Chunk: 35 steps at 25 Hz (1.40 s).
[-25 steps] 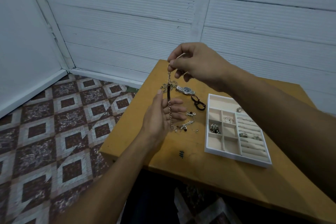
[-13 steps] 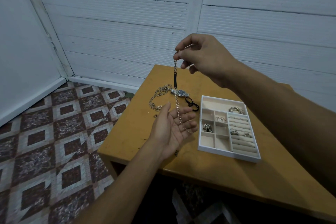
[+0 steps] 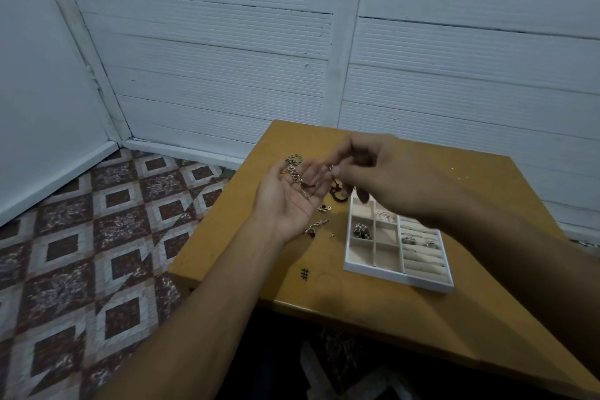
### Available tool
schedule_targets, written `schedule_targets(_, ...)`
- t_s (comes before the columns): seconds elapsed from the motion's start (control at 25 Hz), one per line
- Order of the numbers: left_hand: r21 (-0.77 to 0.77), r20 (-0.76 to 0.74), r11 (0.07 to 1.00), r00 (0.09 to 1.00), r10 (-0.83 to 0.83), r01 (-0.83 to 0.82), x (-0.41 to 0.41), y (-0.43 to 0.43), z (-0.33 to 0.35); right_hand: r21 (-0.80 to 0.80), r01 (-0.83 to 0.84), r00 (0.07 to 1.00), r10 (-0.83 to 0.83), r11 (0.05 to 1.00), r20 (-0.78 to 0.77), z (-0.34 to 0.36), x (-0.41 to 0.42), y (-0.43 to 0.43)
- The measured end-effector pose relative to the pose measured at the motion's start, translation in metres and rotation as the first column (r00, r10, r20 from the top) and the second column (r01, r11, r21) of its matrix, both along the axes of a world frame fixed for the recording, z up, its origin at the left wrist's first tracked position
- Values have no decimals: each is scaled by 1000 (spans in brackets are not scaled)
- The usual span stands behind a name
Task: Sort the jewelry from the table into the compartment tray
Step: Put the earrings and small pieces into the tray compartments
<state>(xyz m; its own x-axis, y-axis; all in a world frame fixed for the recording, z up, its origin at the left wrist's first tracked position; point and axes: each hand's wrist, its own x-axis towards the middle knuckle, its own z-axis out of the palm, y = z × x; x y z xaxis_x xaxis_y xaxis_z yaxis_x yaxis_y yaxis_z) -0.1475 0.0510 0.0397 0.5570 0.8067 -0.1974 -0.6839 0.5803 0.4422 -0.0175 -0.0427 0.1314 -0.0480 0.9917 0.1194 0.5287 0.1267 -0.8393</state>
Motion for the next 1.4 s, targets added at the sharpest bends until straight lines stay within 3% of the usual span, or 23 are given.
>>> schedule_targets(0.2,73,-65,997,998,14,-9,4,3,2,-116,2,989,15,993,150,-20,10,-19)
schedule_targets(0.56,203,-307,941,930,-202,272,29,-28,-15,17,42,834,-44,999,549,-12,11,13)
schedule_targets(1.0,82,-200,937,926,-319,341,36,-42,-27,9,63,776,-55,998,628,-26,17,23)
schedule_targets(1.4,-26,-267,940,904,-335,340,44,-49,-34,-47,67,737,-17,997,675,-39,20,26)
